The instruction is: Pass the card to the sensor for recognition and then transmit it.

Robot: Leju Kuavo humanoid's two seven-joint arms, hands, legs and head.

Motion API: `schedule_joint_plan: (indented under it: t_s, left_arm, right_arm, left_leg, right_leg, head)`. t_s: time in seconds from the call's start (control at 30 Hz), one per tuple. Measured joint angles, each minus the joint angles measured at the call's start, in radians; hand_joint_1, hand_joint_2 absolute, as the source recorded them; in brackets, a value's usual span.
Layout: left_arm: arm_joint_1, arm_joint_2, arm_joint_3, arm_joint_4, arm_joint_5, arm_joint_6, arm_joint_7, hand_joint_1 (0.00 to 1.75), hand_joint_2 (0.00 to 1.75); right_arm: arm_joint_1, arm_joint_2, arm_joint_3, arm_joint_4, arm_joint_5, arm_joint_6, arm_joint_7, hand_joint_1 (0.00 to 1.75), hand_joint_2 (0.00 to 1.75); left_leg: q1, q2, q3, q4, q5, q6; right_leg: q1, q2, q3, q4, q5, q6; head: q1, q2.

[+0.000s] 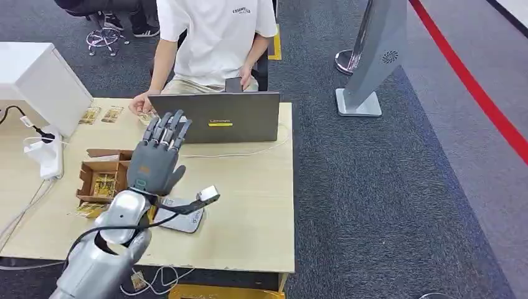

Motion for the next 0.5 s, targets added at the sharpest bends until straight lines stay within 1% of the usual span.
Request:
schedule_joint_plan:
  t_s: [0.03,0.13,0.23,0.33,0.43,0.5]
  left_arm:
    - [0.052,0.014,-0.006,-0.057,-0.001,0.005,0.001,0.0,1.75]
    - [0.189,0.051,-0.013,-0.176,-0.005,0.033,0.014,0.0,1.75]
    - [0.308,0.079,-0.012,-0.256,-0.021,0.058,0.024,0.0,1.75]
    - [0.403,0.09,0.018,-0.296,-0.074,0.086,0.042,0.0,1.75]
    - [0.448,0.093,0.063,-0.304,-0.087,0.085,0.075,0.0,1.75]
    - [0.464,0.093,0.094,-0.303,-0.089,0.087,0.076,0.0,1.75]
  right_arm:
    - [0.0,0.002,-0.007,0.0,-0.003,-0.005,-0.001,0.0,0.0]
    - [0.001,0.002,-0.022,0.0,-0.015,-0.008,-0.004,0.0,0.0]
    - [0.001,0.003,-0.035,0.0,-0.02,-0.009,-0.01,0.0,0.0]
    - [0.002,0.003,-0.04,0.0,-0.019,-0.009,-0.016,0.0,0.0]
    - [0.001,0.003,-0.042,0.0,-0.011,-0.009,-0.016,0.0,0.0]
    - [0.001,0.003,-0.042,0.0,-0.01,-0.009,-0.016,0.0,0.0]
  left_leg:
    - [0.0,0.001,0.0,0.0,0.0,0.0]
    - [0.0,0.001,0.0,-0.001,-0.001,-0.001]
    - [0.0,0.0,-0.001,-0.001,-0.001,-0.001]
    - [0.001,0.0,-0.001,-0.001,-0.001,-0.001]
    - [0.001,-0.002,-0.001,-0.001,-0.001,-0.001]
    - [0.001,-0.002,-0.001,-0.001,-0.001,-0.001]
  right_leg:
    - [0.0,0.001,-0.001,0.0,0.0,0.0]
    - [0.0,0.0,-0.003,0.0,-0.002,0.0]
    - [0.0,-0.001,-0.002,0.0,-0.002,0.0]
    - [0.0,-0.002,-0.003,0.0,-0.002,0.0]
    - [0.0,-0.003,-0.002,0.0,-0.002,0.0]
    - [0.0,-0.003,-0.002,0.0,-0.002,0.0]
  head:
    - [-0.002,0.0]
    - [-0.002,0.0]
    - [-0.002,0.0]
    - [-0.002,0.0]
    - [-0.002,0.0]
    - [-0.002,0.0]
